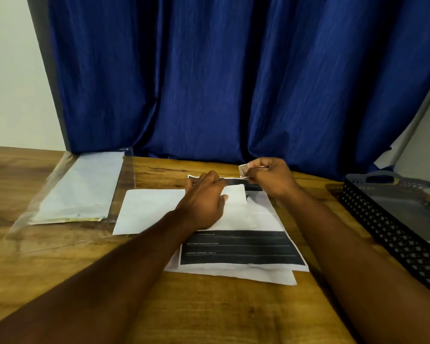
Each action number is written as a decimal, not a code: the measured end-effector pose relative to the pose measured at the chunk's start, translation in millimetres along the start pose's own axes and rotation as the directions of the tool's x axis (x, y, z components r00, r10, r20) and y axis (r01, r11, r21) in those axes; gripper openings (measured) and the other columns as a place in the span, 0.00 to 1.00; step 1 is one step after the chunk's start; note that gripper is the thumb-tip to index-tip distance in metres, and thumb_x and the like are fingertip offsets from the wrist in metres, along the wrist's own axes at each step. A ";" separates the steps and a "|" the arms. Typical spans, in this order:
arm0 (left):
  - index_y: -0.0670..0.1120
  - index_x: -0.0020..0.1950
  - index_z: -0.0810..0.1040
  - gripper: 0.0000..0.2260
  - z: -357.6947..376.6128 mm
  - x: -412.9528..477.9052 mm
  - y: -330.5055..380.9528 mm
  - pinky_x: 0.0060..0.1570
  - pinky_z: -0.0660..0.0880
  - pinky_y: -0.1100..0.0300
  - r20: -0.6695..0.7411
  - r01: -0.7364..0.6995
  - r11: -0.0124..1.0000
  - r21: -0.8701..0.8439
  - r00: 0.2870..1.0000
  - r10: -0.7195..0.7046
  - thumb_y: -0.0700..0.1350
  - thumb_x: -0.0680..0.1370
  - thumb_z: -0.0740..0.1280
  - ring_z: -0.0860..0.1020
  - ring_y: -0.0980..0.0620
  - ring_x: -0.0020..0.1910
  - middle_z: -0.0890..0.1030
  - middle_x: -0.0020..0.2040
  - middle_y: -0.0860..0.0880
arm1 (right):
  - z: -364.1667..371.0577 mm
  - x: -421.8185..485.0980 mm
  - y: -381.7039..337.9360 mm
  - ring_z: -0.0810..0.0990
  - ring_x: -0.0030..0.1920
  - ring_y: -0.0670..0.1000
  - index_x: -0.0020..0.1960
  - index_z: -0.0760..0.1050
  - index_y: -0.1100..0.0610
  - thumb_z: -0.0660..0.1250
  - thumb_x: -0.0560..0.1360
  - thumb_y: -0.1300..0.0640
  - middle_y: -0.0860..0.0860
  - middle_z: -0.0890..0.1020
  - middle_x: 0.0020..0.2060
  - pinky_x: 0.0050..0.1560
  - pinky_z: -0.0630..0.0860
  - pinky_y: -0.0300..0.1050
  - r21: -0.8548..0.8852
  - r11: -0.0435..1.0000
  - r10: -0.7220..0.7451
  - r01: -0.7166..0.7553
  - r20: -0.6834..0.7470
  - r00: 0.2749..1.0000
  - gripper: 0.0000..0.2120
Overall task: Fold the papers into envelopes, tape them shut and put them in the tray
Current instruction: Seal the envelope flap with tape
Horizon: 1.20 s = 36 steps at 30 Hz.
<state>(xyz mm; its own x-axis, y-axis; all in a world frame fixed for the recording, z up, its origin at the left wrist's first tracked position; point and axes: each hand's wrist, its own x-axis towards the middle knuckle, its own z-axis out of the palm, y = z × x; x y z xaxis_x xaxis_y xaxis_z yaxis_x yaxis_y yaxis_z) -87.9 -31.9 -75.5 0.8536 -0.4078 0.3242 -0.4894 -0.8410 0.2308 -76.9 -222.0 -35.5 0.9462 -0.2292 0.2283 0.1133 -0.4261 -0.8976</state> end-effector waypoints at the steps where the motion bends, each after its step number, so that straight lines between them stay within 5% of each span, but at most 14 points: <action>1: 0.51 0.75 0.71 0.17 -0.5 0.3 -1.3 0.74 0.59 0.42 -0.023 0.004 1.000 -0.009 1.000 -0.005 0.49 0.86 0.60 0.67 0.48 0.72 0.70 0.72 0.48 | 3.6 -5.9 -2.3 0.88 0.49 0.53 0.47 0.86 0.54 0.74 0.79 0.62 0.51 0.89 0.43 0.52 0.85 0.44 0.030 0.999 0.013 -0.014 0.026 1.000 0.04; 9: 0.50 0.65 0.76 0.11 -2.9 0.9 -8.7 0.61 0.63 0.46 -0.147 0.063 0.997 -0.043 0.987 -0.069 0.44 0.85 0.59 0.75 0.47 0.60 0.77 0.63 0.48 | 17.3 -37.3 0.1 0.84 0.50 0.45 0.55 0.87 0.56 0.73 0.80 0.60 0.48 0.88 0.50 0.43 0.75 0.36 0.149 0.986 0.056 -0.072 0.107 0.993 0.05; 14: 0.51 0.62 0.74 0.08 -5.6 1.2 -8.6 0.60 0.61 0.47 -0.162 0.059 0.995 -0.076 0.984 -0.071 0.44 0.86 0.58 0.75 0.49 0.52 0.82 0.55 0.49 | 17.9 -37.1 9.2 0.85 0.50 0.45 0.52 0.87 0.53 0.76 0.78 0.59 0.46 0.88 0.47 0.46 0.78 0.39 0.125 0.991 0.034 -0.045 0.091 0.995 0.04; 22: 0.51 0.60 0.74 0.07 -1.9 0.6 -10.5 0.58 0.59 0.49 -0.251 -0.026 0.995 -0.101 0.968 0.000 0.45 0.85 0.58 0.75 0.50 0.49 0.79 0.50 0.53 | 16.0 -38.6 16.5 0.88 0.39 0.45 0.53 0.86 0.62 0.75 0.77 0.65 0.52 0.90 0.43 0.37 0.81 0.34 0.248 0.968 0.004 -0.044 0.161 0.987 0.05; 25: 0.52 0.61 0.75 0.07 -1.1 1.9 -9.8 0.57 0.57 0.51 -0.278 -0.036 0.995 -0.093 0.960 0.008 0.45 0.85 0.59 0.72 0.53 0.48 0.79 0.51 0.53 | 18.6 -38.7 20.1 0.88 0.43 0.51 0.53 0.86 0.65 0.75 0.76 0.68 0.57 0.89 0.45 0.42 0.85 0.40 0.295 0.955 -0.009 -0.031 0.133 0.991 0.06; 30: 0.52 0.59 0.75 0.07 0.5 1.8 -12.0 0.55 0.57 0.51 -0.297 -0.040 0.994 -0.103 0.955 0.008 0.44 0.85 0.59 0.73 0.52 0.48 0.80 0.51 0.53 | 27.8 -36.4 30.9 0.89 0.50 0.62 0.50 0.86 0.63 0.77 0.75 0.68 0.58 0.89 0.45 0.58 0.84 0.63 0.253 0.967 -0.057 0.034 0.087 0.995 0.05; 36: 0.51 0.60 0.76 0.08 0.5 0.9 -11.1 0.56 0.56 0.52 -0.294 -0.037 0.995 -0.089 0.956 0.009 0.44 0.85 0.59 0.76 0.51 0.50 0.79 0.50 0.53 | 30.6 -35.0 36.9 0.89 0.49 0.61 0.49 0.87 0.60 0.78 0.74 0.67 0.57 0.89 0.45 0.59 0.84 0.66 0.250 0.966 -0.086 0.066 0.070 0.994 0.05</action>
<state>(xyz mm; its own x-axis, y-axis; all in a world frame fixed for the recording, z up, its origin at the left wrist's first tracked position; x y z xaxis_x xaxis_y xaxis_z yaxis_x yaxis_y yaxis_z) -81.6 -23.1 -78.2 0.7591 -0.2928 0.5815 -0.5344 -0.7904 0.2996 -96.5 -203.0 -88.2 0.9519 -0.1297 0.2777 0.2476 -0.2083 -0.9462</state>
